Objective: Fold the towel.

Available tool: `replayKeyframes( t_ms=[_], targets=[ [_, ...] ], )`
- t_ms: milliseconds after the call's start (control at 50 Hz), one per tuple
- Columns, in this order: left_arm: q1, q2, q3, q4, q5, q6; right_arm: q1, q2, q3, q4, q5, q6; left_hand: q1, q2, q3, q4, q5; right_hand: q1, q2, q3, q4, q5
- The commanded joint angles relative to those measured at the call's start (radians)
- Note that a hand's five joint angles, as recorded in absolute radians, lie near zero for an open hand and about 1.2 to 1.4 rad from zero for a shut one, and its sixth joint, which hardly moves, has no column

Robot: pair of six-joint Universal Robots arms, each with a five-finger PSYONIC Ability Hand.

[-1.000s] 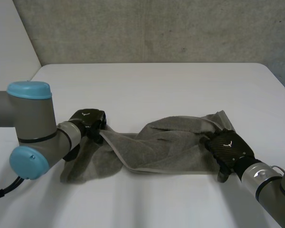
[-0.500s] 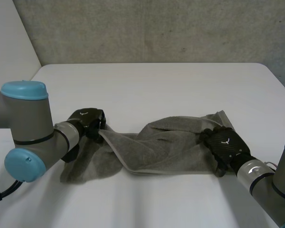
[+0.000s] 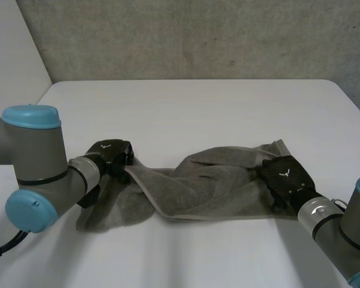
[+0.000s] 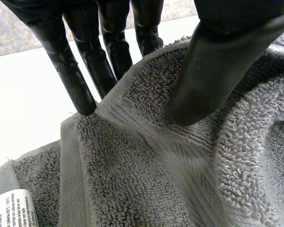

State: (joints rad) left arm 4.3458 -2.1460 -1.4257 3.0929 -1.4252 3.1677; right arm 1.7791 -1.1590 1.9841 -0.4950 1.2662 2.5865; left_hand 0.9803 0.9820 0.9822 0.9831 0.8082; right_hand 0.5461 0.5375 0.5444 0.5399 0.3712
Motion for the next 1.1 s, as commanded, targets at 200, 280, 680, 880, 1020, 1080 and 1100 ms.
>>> replayKeyframes(
  t_ms=[200,280,680,880,1020,1080,1100],
  targets=[
    [0.000,0.002,-0.009,0.001,0.000,0.000,-0.041,-0.120,-0.019,0.157,0.021,0.001,-0.012,-0.014,-0.014,-0.015,-0.015,-0.179,-0.171,-0.178,-0.173,-0.179],
    [0.000,0.002,-0.009,0.001,0.000,0.000,-0.087,-0.171,-0.036,0.273,-0.001,-0.003,-0.015,-0.017,-0.017,-0.018,-0.018,-0.173,-0.165,-0.172,-0.167,-0.173],
    [0.000,-0.002,-0.010,0.001,0.000,0.000,-0.311,-0.099,-0.113,0.469,-0.163,-0.252,-0.039,-0.040,-0.041,-0.041,-0.041,-0.091,-0.083,-0.089,-0.085,-0.091],
    [0.000,-0.006,-0.010,0.003,0.000,0.000,-0.305,-0.070,-0.110,0.469,-0.165,-0.259,-0.045,-0.046,-0.046,-0.047,-0.047,-0.115,-0.106,-0.113,-0.109,-0.114],
    [0.000,-0.009,-0.010,0.003,0.002,0.000,-0.310,-0.087,-0.125,0.518,-0.168,-0.258,-0.053,-0.055,-0.055,-0.056,-0.056,-0.053,-0.044,-0.051,-0.047,-0.053],
    [0.000,-0.009,-0.010,0.006,0.002,0.000,-0.311,-0.094,-0.131,0.571,-0.180,-0.258,-0.059,-0.061,-0.061,-0.062,-0.062,0.014,0.023,0.016,0.020,0.014],
    [0.000,-0.011,-0.010,0.010,0.002,0.002,-0.310,-0.096,-0.130,0.587,-0.189,-0.259,-0.059,-0.061,-0.061,-0.062,-0.062,0.020,0.029,0.022,0.026,0.021]
  ],
)
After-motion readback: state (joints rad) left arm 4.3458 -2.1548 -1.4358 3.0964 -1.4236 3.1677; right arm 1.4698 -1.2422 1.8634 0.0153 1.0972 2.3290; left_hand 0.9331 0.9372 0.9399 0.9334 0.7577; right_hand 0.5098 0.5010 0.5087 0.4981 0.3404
